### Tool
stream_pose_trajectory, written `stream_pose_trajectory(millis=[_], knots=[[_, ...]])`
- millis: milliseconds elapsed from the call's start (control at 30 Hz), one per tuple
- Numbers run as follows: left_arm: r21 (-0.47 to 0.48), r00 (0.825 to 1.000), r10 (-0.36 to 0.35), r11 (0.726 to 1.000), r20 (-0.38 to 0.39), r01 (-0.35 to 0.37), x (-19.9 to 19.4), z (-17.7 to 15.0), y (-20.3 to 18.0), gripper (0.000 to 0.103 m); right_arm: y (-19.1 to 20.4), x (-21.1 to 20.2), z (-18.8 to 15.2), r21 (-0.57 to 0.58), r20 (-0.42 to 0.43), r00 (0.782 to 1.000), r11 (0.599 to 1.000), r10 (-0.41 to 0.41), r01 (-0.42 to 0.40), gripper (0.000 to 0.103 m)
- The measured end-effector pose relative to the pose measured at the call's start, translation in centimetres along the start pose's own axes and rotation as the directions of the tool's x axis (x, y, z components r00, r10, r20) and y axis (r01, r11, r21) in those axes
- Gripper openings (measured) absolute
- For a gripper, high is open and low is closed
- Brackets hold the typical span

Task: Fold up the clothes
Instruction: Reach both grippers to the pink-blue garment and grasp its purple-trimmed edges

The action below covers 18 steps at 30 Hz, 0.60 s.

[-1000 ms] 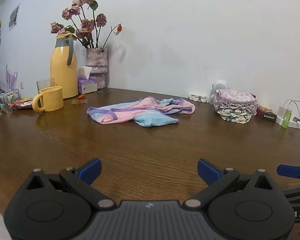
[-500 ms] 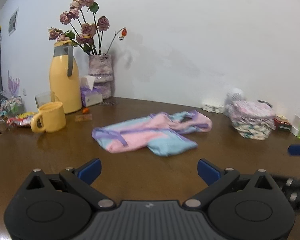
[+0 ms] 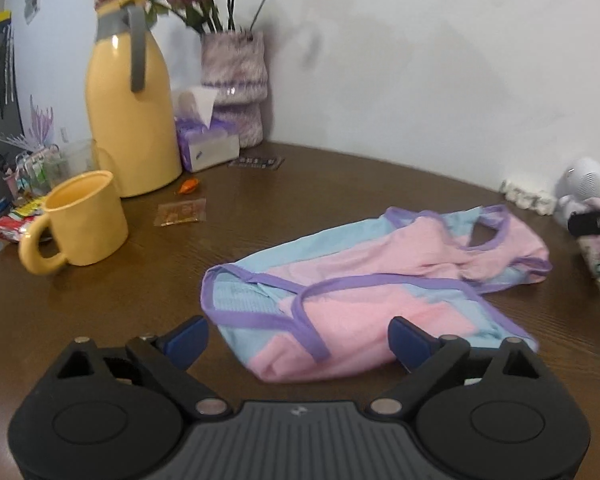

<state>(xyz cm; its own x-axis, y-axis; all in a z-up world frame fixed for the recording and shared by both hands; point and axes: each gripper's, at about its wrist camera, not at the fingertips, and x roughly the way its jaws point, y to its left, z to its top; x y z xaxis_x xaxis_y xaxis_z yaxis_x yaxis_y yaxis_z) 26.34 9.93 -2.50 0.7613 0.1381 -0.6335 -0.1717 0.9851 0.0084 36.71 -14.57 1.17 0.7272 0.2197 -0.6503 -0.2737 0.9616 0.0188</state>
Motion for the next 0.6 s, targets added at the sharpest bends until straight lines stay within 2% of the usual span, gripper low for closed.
stream_pose_trajectory(millis=[100,300,400,467,600], knots=[[0.001,1.000,-0.009,1.000,-0.020,0.009,2.3,0.6,0.2,0.087,-0.3,3.5,1.3,0.023,-0.035,0.999,1.000,0.000,0.000,0.071],[0.021,0.998,-0.046,0.999,-0.051,0.047,5.0,1.2,0.3,0.087,-1.2,9.0,2.5,0.060,-0.095,0.995,0.998,-0.029,0.035,0.069],[0.024,0.995,-0.070,0.997,-0.066,0.072,5.8,1.4,0.3,0.083,-1.7,10.9,2.8,0.069,-0.110,0.993,0.996,-0.041,0.049,0.066],[0.025,0.994,-0.078,0.996,-0.081,0.080,6.3,1.6,0.4,0.071,-2.2,12.0,3.0,0.082,-0.113,0.993,0.995,-0.040,0.050,0.058],[0.023,0.990,-0.104,0.994,-0.098,0.107,7.2,1.8,0.5,0.063,-3.0,13.7,3.2,0.136,-0.126,0.992,0.990,-0.015,0.032,0.045]])
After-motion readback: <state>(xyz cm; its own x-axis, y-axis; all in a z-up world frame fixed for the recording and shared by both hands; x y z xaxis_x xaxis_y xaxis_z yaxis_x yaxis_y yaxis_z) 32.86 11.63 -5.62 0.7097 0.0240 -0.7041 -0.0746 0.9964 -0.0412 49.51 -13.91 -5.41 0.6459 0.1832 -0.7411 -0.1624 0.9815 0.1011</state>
